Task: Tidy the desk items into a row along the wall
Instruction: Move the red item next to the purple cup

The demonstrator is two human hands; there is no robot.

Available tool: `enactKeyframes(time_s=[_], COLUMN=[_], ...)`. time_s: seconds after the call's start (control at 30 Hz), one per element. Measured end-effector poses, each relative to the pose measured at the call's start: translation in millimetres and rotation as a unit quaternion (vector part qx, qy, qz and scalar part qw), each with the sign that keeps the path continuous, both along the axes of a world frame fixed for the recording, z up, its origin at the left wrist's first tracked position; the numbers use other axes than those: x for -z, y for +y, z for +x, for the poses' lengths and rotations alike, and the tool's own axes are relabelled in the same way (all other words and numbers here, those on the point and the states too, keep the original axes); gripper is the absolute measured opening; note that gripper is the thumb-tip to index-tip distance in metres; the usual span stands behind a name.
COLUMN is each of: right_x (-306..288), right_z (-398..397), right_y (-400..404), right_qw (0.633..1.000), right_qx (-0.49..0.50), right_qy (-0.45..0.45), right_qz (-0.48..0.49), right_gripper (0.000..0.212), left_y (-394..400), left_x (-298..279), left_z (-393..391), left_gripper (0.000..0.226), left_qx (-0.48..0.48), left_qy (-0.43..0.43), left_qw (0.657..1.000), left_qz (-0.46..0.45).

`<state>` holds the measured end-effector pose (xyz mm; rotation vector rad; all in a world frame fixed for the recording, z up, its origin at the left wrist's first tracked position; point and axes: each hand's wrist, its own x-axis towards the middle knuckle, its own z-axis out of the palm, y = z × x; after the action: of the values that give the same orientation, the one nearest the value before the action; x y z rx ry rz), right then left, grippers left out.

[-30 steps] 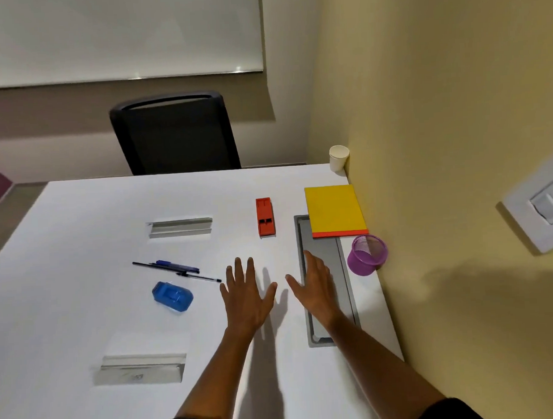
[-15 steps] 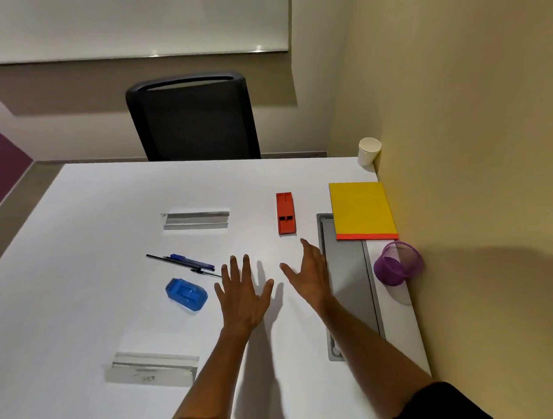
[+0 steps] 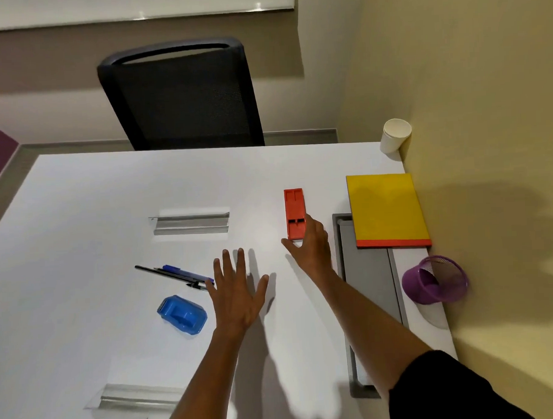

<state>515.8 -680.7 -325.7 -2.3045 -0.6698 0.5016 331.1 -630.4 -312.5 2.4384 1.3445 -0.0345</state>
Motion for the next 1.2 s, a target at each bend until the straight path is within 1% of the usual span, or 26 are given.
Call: enactKeyframes(time_s=[0.1, 0.2, 0.33, 0.47, 0.7, 0.87, 0.97, 1.07, 1.2], right_x=[10.1, 17.6, 21.7, 22.5, 16.5, -0.4, -10.9, -17.0, -20.7], right_z=[6.9, 12.3, 16.7, 10.5, -6.0, -25.9, -41.8, -54.5, -66.8], right_y=[17.2, 29.9, 38.8, 30.1, -13.6, -58.2, -88.9, -121.2, -168.7], right_qw=[0.999, 0.998, 0.997, 0.996, 0.996, 0.995, 0.994, 0.991, 0.987], right_qx=[0.038, 0.056, 0.075, 0.090, 0.085, 0.097, 0.101, 0.115, 0.132], right_qy=[0.016, 0.010, -0.010, -0.002, -0.010, -0.014, -0.021, -0.028, -0.057], right_qz=[0.010, 0.009, -0.004, -0.006, -0.015, 0.001, 0.034, 0.065, 0.070], right_gripper=[0.080, 0.078, 0.070, 0.063, 0.056, 0.058, 0.064, 0.058, 0.052], left_y=[5.7, 7.2, 9.7, 10.5, -10.8, -35.7, -53.4, -74.6, -106.1], left_x=[3.9, 5.7, 6.5, 4.1, -4.9, -28.4, -42.6, -52.9, -62.5], left_z=[3.3, 4.8, 3.4, -1.0, -2.1, -2.7, -5.4, -5.7, -5.5], left_gripper=[0.093, 0.092, 0.095, 0.098, 0.097, 0.092, 0.087, 0.090, 0.091], left_qx=[0.006, 0.008, 0.009, 0.016, 0.027, 0.041, 0.055, 0.076, 0.105], left_qy=[-0.004, -0.008, -0.003, 0.000, -0.002, -0.002, -0.009, -0.021, -0.028], left_qw=[1.000, 1.000, 1.000, 1.000, 0.999, 0.999, 0.998, 0.996, 0.993], left_qz=[-0.011, -0.009, -0.011, -0.009, -0.021, -0.036, -0.042, -0.039, -0.046])
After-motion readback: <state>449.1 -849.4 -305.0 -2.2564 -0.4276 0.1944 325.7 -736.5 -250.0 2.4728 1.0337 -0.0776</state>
